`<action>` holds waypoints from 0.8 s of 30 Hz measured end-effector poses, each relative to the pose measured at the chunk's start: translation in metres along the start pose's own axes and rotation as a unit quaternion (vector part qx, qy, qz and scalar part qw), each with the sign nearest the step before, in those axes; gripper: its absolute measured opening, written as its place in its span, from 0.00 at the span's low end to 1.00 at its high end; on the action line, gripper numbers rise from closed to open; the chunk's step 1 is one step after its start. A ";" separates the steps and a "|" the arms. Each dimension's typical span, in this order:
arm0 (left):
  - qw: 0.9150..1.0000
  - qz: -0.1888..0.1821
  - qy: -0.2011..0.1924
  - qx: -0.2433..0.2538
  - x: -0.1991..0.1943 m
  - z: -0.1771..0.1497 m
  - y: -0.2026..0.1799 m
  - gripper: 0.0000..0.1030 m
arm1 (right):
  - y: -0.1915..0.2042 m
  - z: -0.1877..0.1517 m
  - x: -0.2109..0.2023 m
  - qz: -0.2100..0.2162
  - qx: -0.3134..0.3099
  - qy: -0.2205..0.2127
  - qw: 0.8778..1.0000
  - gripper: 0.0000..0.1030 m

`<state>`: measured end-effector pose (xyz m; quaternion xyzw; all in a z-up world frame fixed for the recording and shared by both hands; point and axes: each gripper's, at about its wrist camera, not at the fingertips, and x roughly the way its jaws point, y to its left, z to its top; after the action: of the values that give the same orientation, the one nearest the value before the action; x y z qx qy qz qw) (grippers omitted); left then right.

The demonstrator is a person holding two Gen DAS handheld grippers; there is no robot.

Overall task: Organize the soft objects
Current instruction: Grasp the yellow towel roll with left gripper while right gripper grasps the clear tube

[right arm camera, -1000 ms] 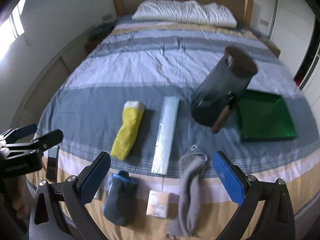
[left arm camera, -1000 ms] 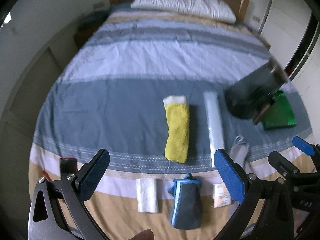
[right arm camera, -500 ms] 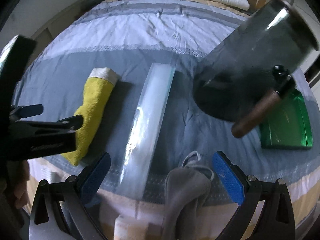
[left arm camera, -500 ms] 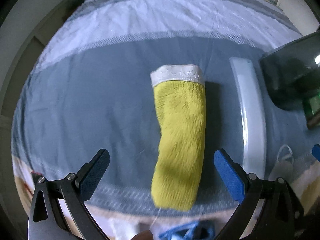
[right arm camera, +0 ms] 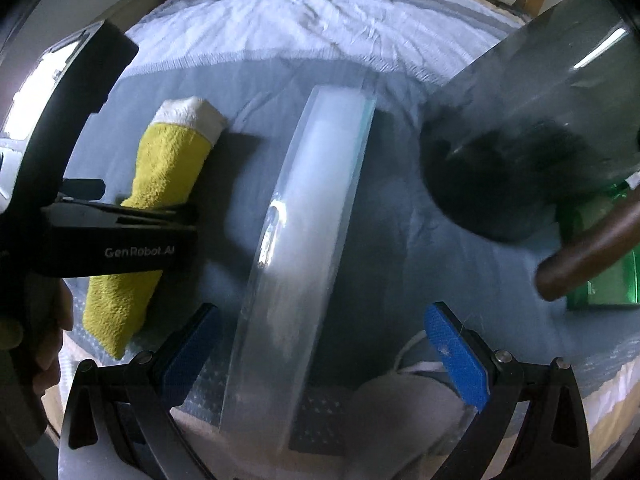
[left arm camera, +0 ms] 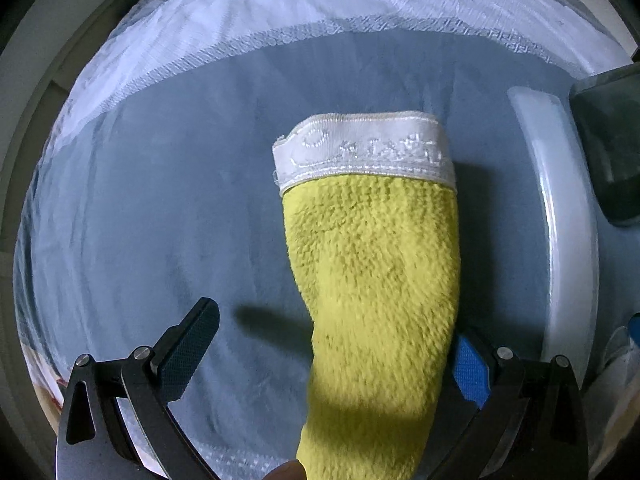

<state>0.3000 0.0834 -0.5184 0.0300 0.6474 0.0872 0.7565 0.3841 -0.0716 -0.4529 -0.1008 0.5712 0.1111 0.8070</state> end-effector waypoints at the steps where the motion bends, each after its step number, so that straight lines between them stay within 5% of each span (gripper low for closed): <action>1: 1.000 -0.002 0.000 -0.001 0.001 0.001 0.000 0.99 | 0.001 0.001 0.005 0.000 -0.001 0.002 1.000 1.00; 24: 0.999 -0.036 -0.031 0.005 0.003 0.019 -0.005 0.99 | 0.003 0.016 0.063 -0.002 -0.001 0.015 1.000 1.00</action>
<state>0.3197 0.0799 -0.5192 0.0132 0.6246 0.0561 0.7788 0.4180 -0.0597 -0.5072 -0.1044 0.5827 0.1088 0.7985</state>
